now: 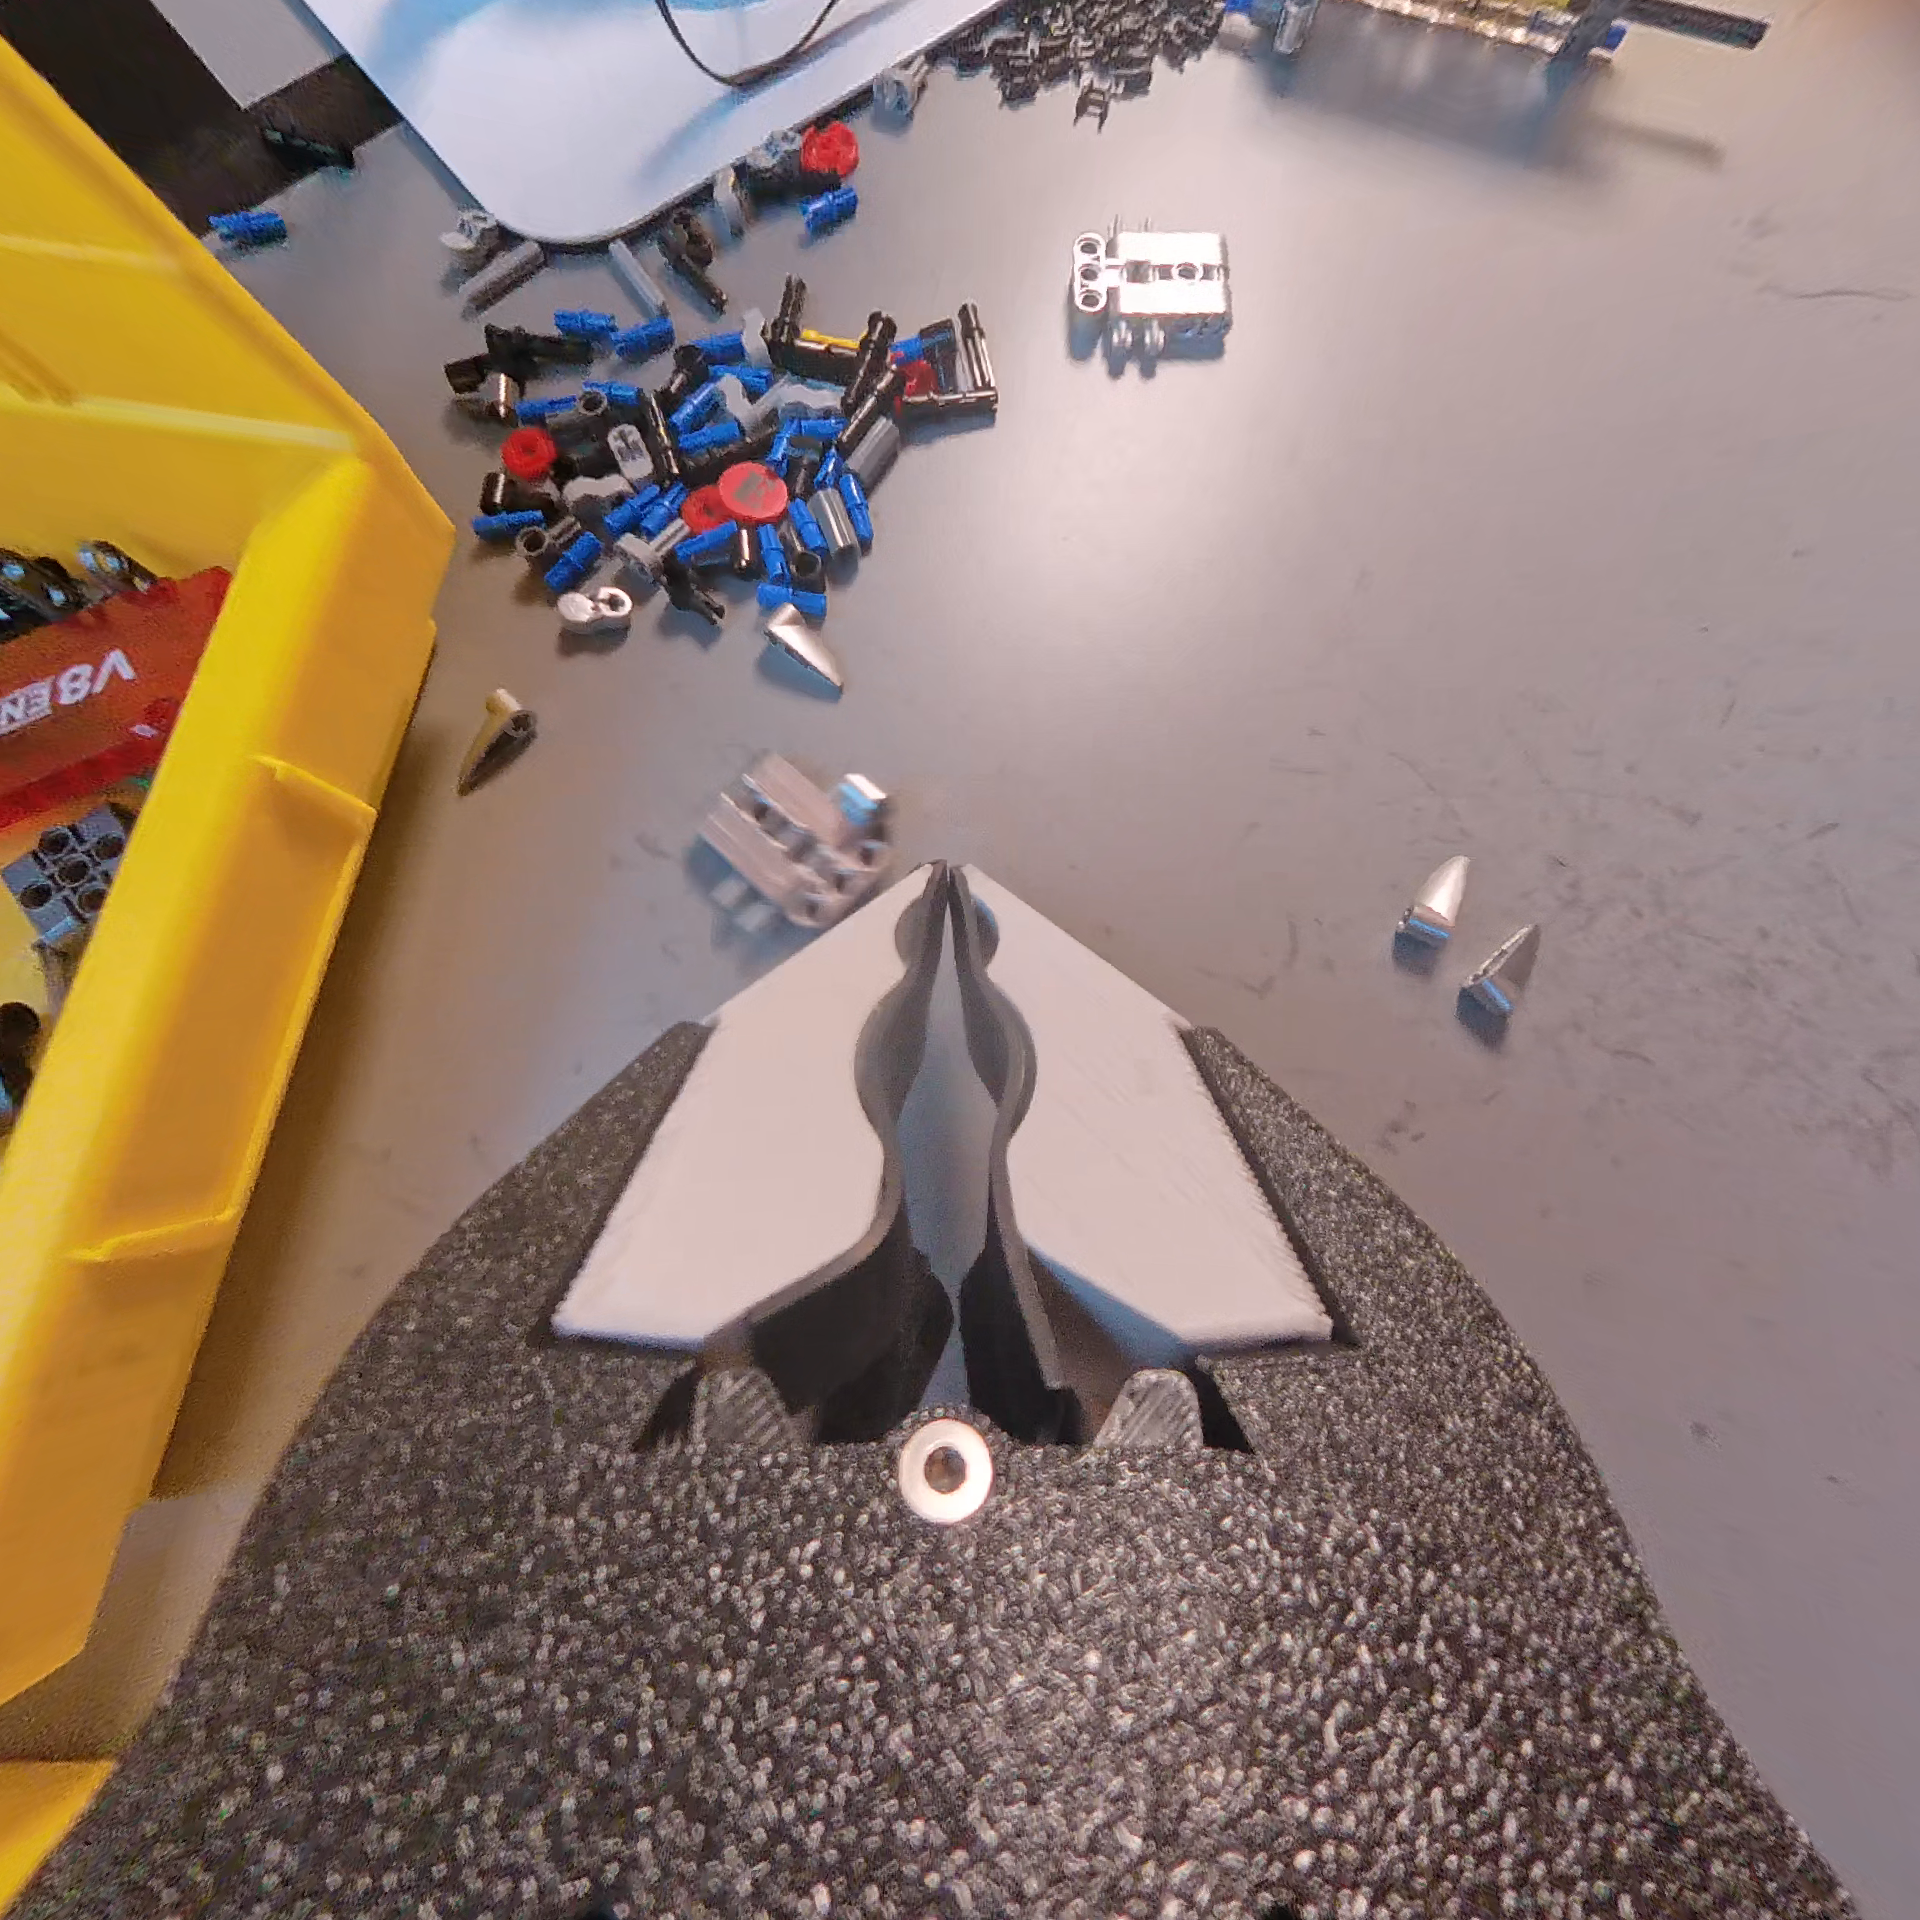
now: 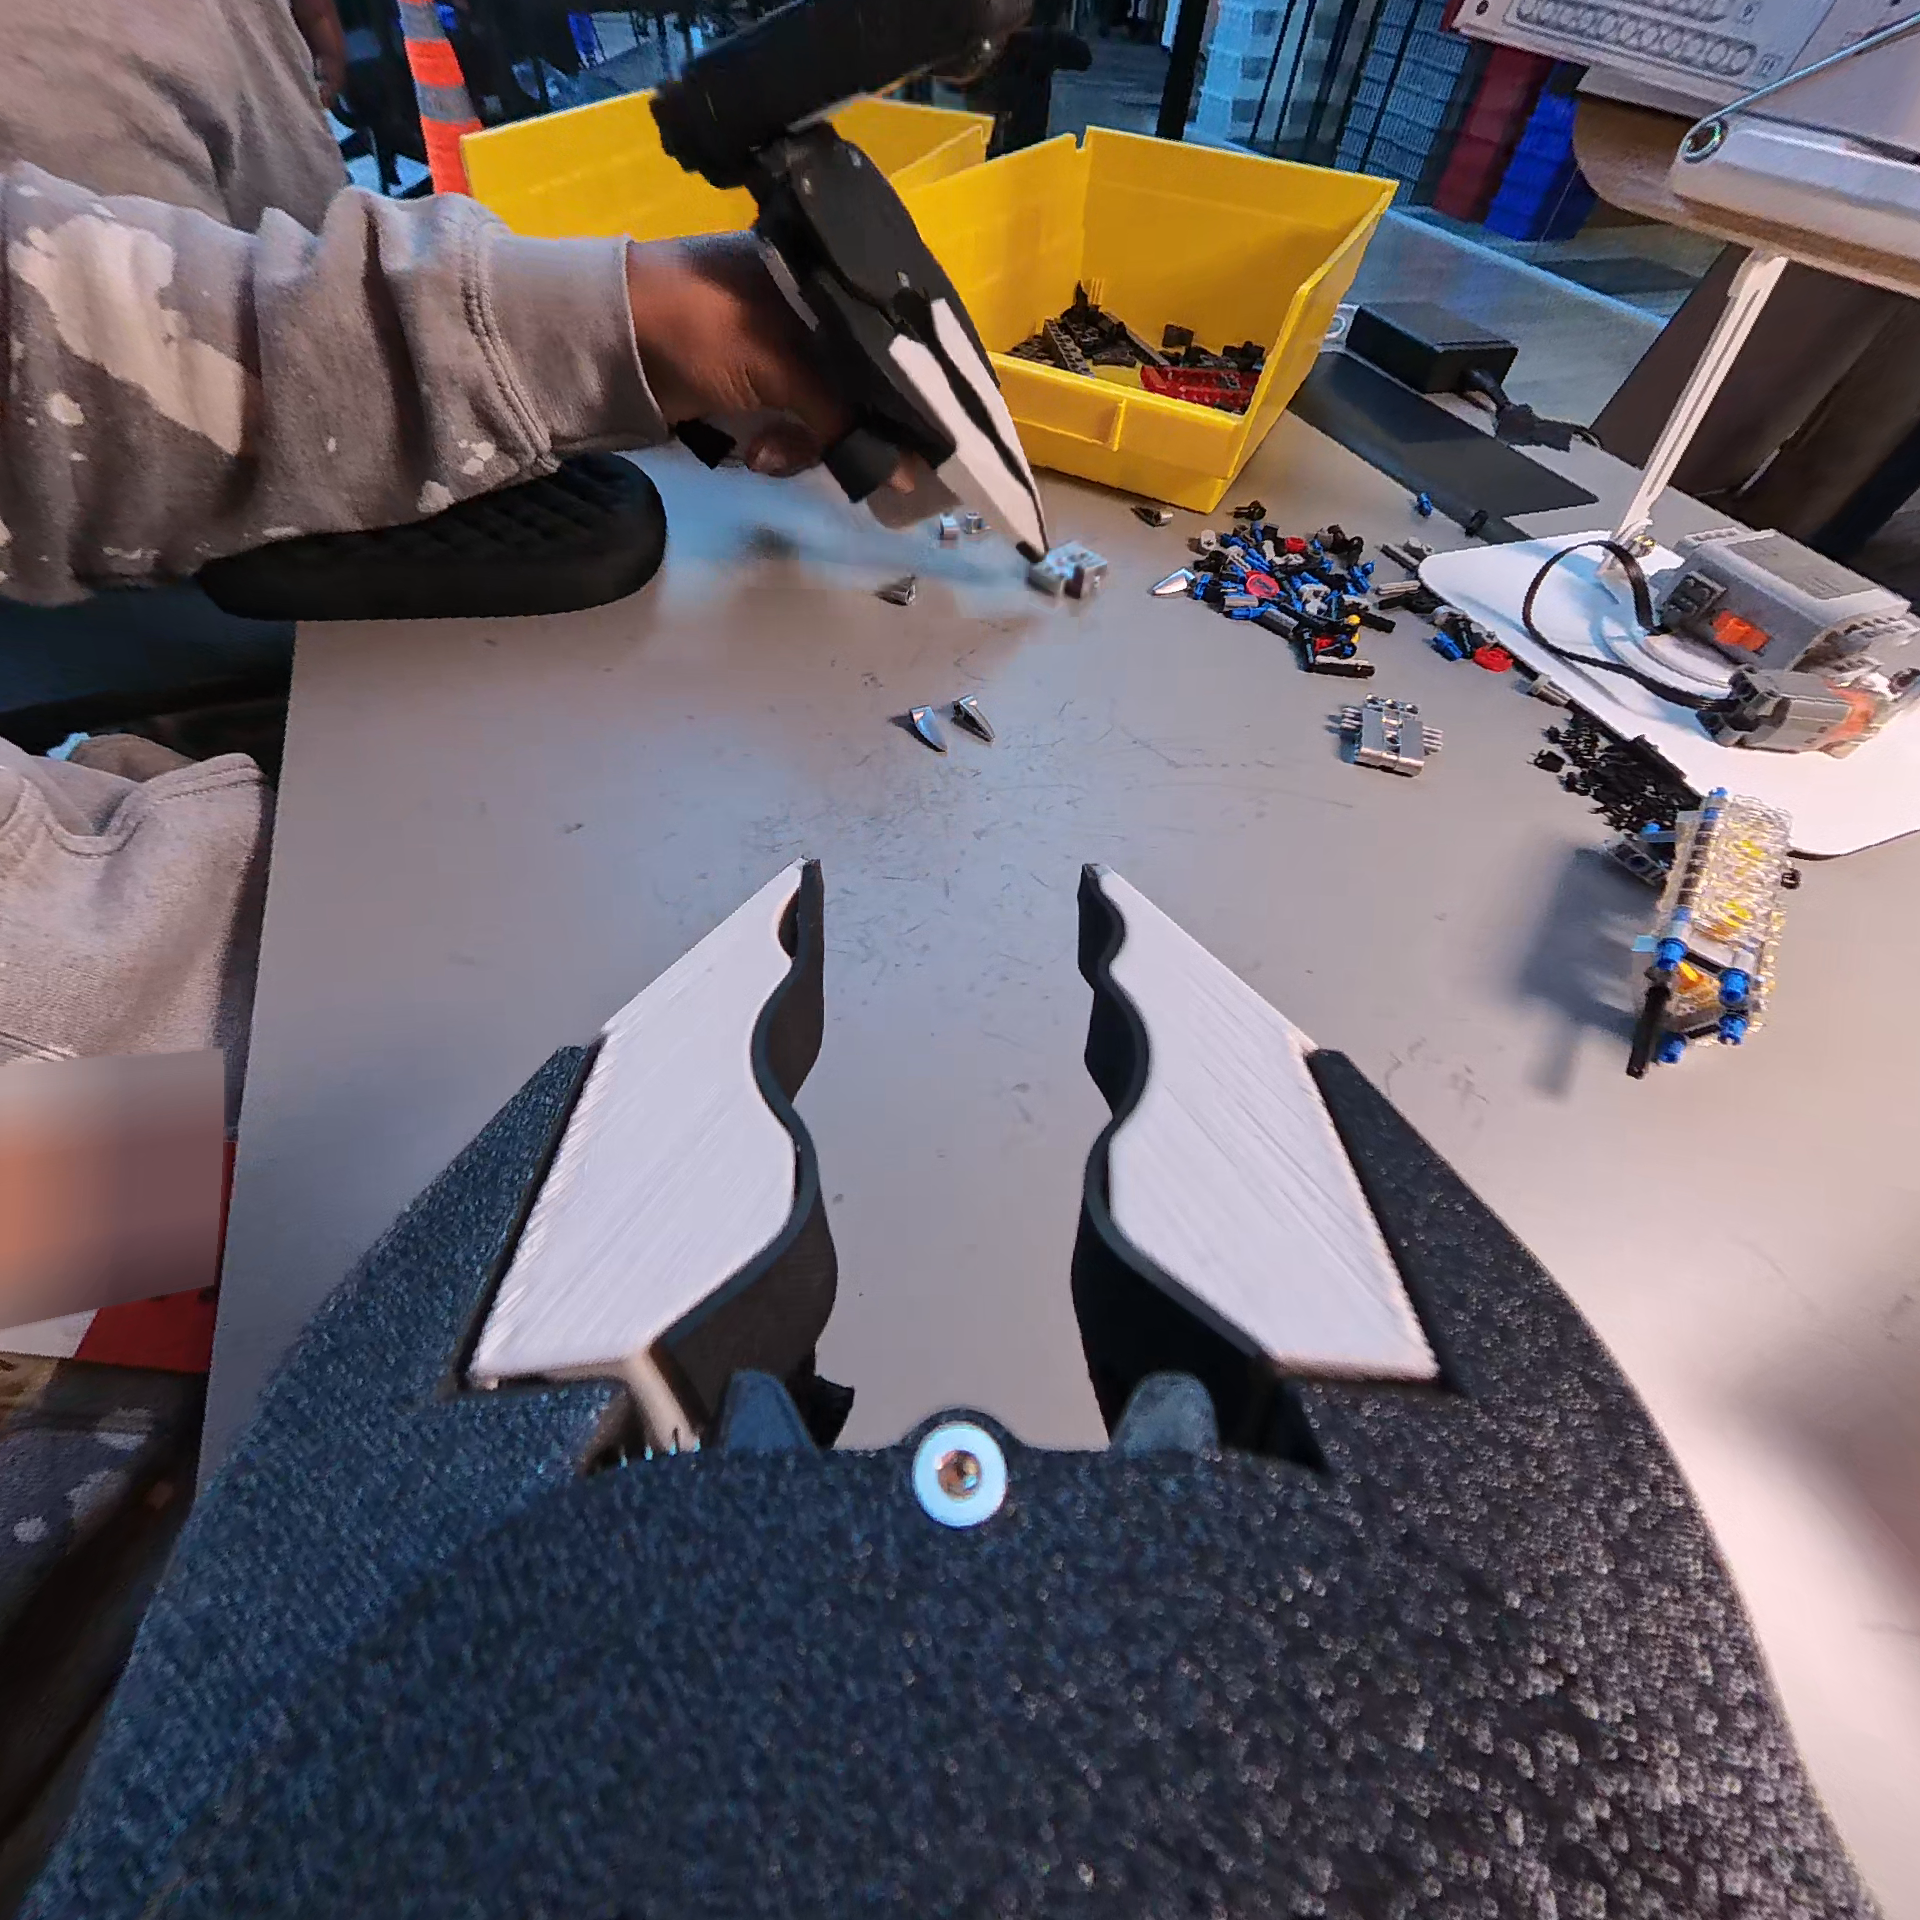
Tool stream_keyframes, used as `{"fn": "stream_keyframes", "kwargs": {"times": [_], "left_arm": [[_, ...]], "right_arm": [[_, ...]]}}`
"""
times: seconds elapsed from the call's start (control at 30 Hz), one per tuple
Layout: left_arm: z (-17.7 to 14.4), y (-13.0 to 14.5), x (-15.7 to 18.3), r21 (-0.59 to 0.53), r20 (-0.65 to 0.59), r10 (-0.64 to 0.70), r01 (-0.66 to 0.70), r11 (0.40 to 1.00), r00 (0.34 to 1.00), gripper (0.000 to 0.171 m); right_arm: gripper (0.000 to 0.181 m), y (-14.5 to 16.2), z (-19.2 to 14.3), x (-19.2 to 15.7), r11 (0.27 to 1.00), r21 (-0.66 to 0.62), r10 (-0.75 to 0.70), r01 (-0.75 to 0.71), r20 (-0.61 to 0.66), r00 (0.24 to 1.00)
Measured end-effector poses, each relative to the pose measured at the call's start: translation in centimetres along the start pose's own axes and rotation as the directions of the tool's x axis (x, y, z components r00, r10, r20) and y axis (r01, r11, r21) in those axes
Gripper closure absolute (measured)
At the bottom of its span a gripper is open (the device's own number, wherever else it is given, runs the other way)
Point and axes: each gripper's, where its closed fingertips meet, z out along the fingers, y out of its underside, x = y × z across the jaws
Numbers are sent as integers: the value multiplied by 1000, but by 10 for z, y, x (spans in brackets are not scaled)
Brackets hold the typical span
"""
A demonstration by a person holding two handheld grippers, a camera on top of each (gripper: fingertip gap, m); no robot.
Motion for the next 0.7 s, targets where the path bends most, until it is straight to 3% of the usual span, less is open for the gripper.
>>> {"fn": "stream_keyframes", "kwargs": {"times": [0.13,0.3,0.33,0.47,0.7], "left_arm": [[-12,-2,0,-13,36,63,-62,998,997,171],[-16,-5,-12,13,61,32,-33,999,998,171],[-16,-5,-17,15,67,19,-20,1000,998,165],[-8,-8,-45,14,152,-3,0,1000,988,146],[19,-8,-79,-80,256,45,-26,996,966,148]], "right_arm": [[133,0,0,0,1000,-3,-1,1,-1,1000],[133,0,1,-1,1000,-5,-10,10,-2,1000],[133,0,0,-1,1000,-5,-10,10,-2,1000],[133,1,1,-1,1000,-7,-4,4,1,1000],[133,1,0,0,1000,-3,-1,1,1,1000]]}}
